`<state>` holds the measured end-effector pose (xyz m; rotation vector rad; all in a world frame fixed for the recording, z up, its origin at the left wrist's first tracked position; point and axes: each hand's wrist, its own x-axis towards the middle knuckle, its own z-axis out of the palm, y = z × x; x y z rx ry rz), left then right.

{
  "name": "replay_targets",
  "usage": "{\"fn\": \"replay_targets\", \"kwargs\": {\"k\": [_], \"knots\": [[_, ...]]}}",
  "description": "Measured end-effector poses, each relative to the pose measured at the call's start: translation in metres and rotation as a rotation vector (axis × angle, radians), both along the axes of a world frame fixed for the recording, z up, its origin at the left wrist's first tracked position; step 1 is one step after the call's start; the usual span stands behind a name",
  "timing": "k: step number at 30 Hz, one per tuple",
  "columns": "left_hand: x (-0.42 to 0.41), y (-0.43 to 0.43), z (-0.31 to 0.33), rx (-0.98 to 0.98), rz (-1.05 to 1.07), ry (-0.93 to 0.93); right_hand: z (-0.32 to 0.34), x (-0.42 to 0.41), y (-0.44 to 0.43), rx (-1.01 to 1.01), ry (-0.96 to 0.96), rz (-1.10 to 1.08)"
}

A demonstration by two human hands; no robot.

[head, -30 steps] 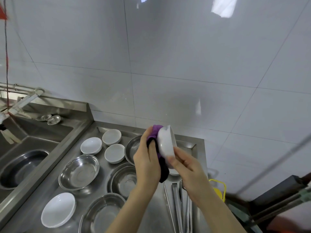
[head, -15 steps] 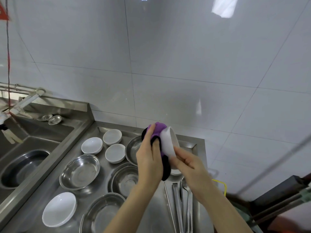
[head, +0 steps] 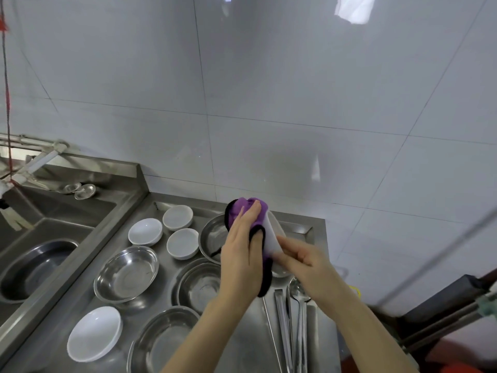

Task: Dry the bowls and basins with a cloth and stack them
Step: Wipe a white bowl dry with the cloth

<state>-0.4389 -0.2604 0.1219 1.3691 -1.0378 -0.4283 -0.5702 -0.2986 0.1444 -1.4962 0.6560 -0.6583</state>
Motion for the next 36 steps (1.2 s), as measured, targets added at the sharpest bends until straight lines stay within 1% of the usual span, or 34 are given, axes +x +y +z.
{"fn": "replay_targets", "kwargs": {"k": [2,4,5,7,9,11,13,16,20,23,26,28,30,31,33,35,36], "knots": [[0.015,-0.008,0.006,0.047,-0.008,0.110,-0.004,-0.007,0.000,0.031,0.022,0.028],[0.026,-0.013,0.007,0.070,-0.043,0.271,-0.003,-0.012,-0.001,0.134,-0.065,0.024],[0.027,-0.013,0.007,0.072,-0.050,0.332,-0.002,-0.012,-0.001,0.215,-0.160,0.025],[0.019,-0.008,0.005,0.065,-0.003,0.396,0.006,-0.007,0.001,0.387,-0.400,0.001],[0.002,-0.002,0.005,0.022,0.074,0.439,0.010,0.004,0.002,0.481,-0.577,-0.060],[-0.014,0.004,0.005,-0.001,0.147,0.429,0.008,0.015,-0.001,0.562,-0.686,-0.141],[-0.028,0.010,0.003,0.041,0.191,0.354,0.006,0.025,-0.005,0.645,-0.762,-0.206],[-0.035,0.017,0.002,0.082,0.188,0.293,0.001,0.031,-0.007,0.706,-0.790,-0.232],[-0.009,0.004,0.001,0.107,0.243,0.256,-0.010,0.024,0.007,0.713,-0.714,-0.224],[0.005,0.004,-0.001,0.118,0.228,0.220,-0.020,0.020,0.014,0.722,-0.668,-0.212],[-0.001,0.012,-0.007,0.152,0.217,0.227,-0.019,0.028,0.013,0.682,-0.639,-0.211],[-0.008,0.019,-0.012,0.148,0.211,0.184,-0.016,0.038,0.013,0.662,-0.623,-0.214],[-0.013,0.027,-0.017,0.136,0.184,0.186,-0.020,0.045,0.014,0.624,-0.567,-0.214],[-0.012,0.030,-0.019,0.144,0.182,0.225,-0.024,0.048,0.016,0.564,-0.500,-0.213],[-0.004,0.034,-0.023,0.163,0.202,0.310,-0.033,0.053,0.024,0.369,-0.300,-0.207],[0.012,0.038,-0.029,0.166,0.235,0.382,-0.045,0.056,0.033,0.199,-0.108,-0.123],[0.021,0.039,-0.033,0.165,0.247,0.425,-0.051,0.058,0.037,0.134,-0.043,-0.060]]}}
